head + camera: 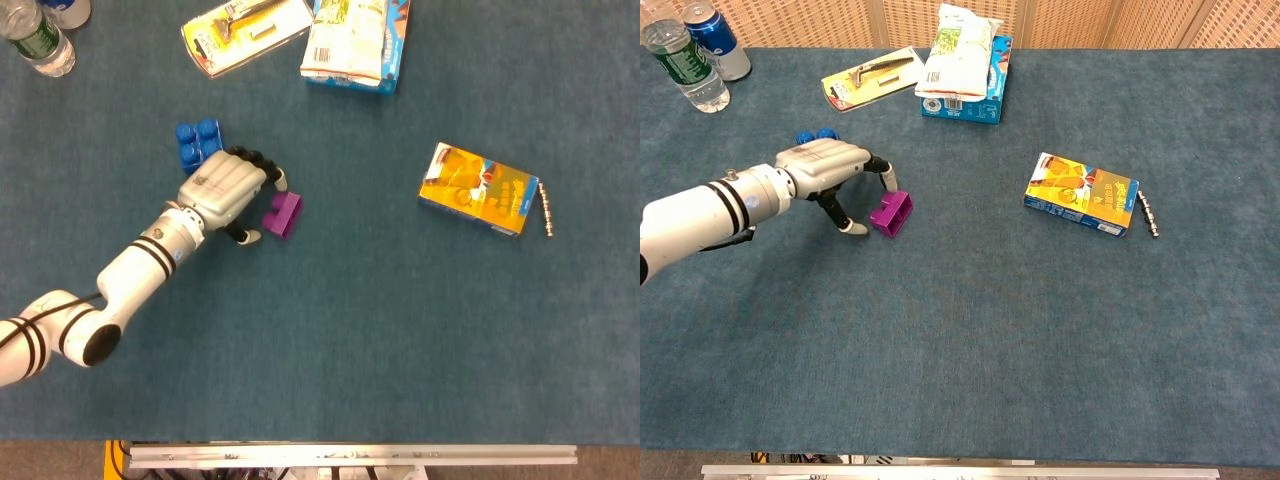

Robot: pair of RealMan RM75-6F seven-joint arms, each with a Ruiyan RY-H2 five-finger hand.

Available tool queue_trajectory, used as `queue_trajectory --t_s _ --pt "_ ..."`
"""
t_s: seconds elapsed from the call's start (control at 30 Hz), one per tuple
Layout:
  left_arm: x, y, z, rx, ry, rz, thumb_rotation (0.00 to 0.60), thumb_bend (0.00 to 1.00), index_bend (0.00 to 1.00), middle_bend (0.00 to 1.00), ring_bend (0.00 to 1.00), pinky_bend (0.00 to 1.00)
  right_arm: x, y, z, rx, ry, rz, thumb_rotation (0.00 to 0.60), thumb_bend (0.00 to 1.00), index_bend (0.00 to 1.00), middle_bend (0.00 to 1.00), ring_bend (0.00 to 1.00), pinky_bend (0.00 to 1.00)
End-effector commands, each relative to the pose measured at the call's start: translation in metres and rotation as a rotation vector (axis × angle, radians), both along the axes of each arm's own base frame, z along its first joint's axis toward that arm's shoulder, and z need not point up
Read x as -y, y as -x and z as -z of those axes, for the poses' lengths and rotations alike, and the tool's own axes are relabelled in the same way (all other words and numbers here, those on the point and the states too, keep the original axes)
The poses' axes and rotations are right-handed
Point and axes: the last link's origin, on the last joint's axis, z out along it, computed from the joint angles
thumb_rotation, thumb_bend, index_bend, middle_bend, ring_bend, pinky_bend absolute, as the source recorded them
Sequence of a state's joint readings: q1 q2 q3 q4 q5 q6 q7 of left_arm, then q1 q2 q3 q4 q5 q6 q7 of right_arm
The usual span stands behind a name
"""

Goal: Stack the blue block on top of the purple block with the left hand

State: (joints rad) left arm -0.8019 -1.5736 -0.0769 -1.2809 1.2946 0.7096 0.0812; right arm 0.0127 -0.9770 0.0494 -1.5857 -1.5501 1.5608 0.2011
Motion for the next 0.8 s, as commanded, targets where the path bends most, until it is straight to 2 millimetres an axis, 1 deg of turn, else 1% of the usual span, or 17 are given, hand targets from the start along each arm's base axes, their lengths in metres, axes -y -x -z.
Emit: queue_trajectory --t_s 0.03,0.17,0.5,0.8 --pt "0.0007 -0.0011 0.0014 0.001 0.002 -0.002 0.6 0.16 0.3 0.29 0.2 0.19 -0.0003 0.0 -0.0003 0.0 0.001 0.0 0.6 0.28 0.5 0.53 0.45 0.48" --pt "0.0009 -0.003 0.0032 0.005 0.001 -0.005 0.6 0.16 0.33 0.3 0.2 0.19 -0.0008 0.0002 -0.001 -0.001 0.003 0.0 0.6 0.28 0.51 0.53 0.45 0.48" --pt "0.0035 -0.0068 0.0078 0.012 0.006 -0.009 0.6 0.16 0.33 0.3 0.21 0.19 -0.0021 0.0013 -0.0022 0.0 0.005 0.002 0.6 0.28 0.51 0.53 0.45 0.48" --pt "0.0063 -0.0099 0.0078 0.022 0.005 -0.006 0.6 0.17 0.41 0.36 0.25 0.19 -0.0026 0.0017 -0.0038 -0.001 0.012 -0.001 0.6 0.28 0.51 0.53 0.45 0.48"
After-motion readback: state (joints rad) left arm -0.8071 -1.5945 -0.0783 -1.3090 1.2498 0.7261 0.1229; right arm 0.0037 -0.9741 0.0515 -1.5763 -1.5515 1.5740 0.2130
